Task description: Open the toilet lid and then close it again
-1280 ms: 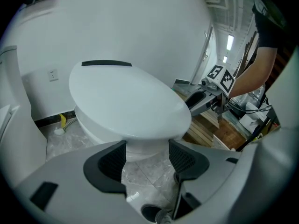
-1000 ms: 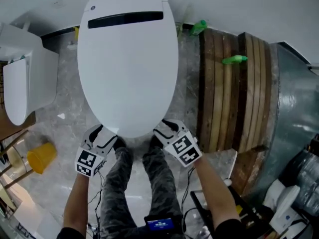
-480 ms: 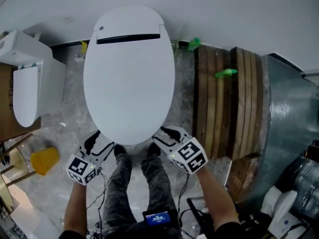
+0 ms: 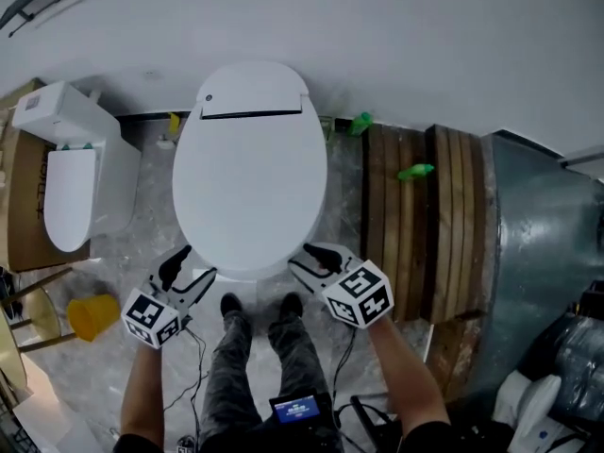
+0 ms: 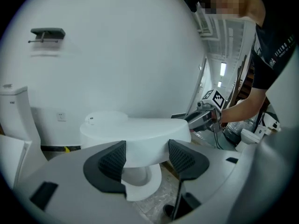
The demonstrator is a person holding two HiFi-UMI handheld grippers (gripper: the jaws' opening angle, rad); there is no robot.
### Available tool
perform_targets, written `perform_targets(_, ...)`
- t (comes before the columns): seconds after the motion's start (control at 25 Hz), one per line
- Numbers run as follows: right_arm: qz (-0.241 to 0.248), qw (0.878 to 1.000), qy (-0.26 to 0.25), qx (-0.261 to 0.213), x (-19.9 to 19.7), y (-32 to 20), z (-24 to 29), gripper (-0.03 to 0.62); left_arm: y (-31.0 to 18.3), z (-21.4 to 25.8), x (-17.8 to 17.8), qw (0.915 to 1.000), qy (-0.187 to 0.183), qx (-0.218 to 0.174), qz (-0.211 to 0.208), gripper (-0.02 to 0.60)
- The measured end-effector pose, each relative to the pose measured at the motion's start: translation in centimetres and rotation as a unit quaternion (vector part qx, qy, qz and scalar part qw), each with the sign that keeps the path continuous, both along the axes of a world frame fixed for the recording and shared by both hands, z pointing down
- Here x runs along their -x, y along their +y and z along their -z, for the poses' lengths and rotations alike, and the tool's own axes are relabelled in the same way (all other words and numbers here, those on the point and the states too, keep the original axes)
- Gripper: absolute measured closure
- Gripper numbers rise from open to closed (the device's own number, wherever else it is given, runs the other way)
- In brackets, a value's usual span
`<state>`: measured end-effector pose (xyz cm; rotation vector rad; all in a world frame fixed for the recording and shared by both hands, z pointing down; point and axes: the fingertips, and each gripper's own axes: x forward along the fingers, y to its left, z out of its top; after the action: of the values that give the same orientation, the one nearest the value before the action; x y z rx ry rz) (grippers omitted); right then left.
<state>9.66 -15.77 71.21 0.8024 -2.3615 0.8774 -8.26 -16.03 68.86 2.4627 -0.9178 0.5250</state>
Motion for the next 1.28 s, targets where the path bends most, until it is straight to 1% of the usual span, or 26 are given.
perform_targets(0.08,-0.010,1.000,-0.012,0.000,0.1,-0.9,1.4,0.407,-0.9,1.7,0.0,0.9999,-0.001,-0.016,-0.002,0.305)
perform_targets(0.2,-0.020,0.999,-0.026,0.004,0.0,-2.2,3.6,0.407,-2.2,4.1,-0.1,0.9990,-0.013,-0.043,-0.006,0.305)
perform_targets(0.48,-0.039,0.997,-0.061,0.002,-0.1,-5.6,8.8,0.407,-5.4,9.8,0.1,0.9961,0.008,-0.086,0.017,0.305)
perform_targets(0.68,-0.055,0.995,-0.081,0.000,0.1,-8.1,11.5,0.407,-6.8,12.6,-0.2,0.9933,0.000,-0.116,0.001,0.305)
perform_targets(0.8,-0.064,0.994,-0.092,0.003,0.0,-9.3,12.7,0.407,-7.2,13.5,-0.4,0.9912,-0.018,-0.131,-0.004,0.305)
perform_targets(0.92,-0.073,0.992,-0.101,0.006,-0.1,-10.5,13.9,0.407,-7.7,13.8,-0.7,0.9882,-0.048,-0.145,-0.012,0.305)
perform_targets(1.0,-0.081,0.991,-0.107,0.008,-0.1,-11.4,14.7,0.407,-8.3,13.7,-0.8,0.9833,-0.082,-0.161,-0.022,0.305)
perform_targets(1.08,-0.085,0.990,-0.112,0.009,0.0,-12.2,15.4,0.407,-9.5,13.7,-0.6,0.9765,-0.121,-0.178,-0.017,0.305)
perform_targets(1.12,-0.085,0.990,-0.113,0.010,0.0,-12.5,15.8,0.407,-10.1,13.9,-0.5,0.9739,-0.133,-0.183,-0.011,0.306)
perform_targets(1.16,-0.086,0.990,-0.114,0.010,0.1,-12.9,16.1,0.407,-10.7,14.2,-0.5,0.9726,-0.139,-0.186,-0.005,0.307)
perform_targets(1.24,-0.086,0.990,-0.113,0.011,0.1,-13.4,16.5,0.407,-11.8,14.9,-0.6,0.9730,-0.137,-0.186,0.005,0.316)
perform_targets(1.28,-0.087,0.990,-0.113,0.010,0.1,-13.7,16.8,0.407,-12.3,15.2,-0.6,0.9735,-0.135,-0.184,0.011,0.344)
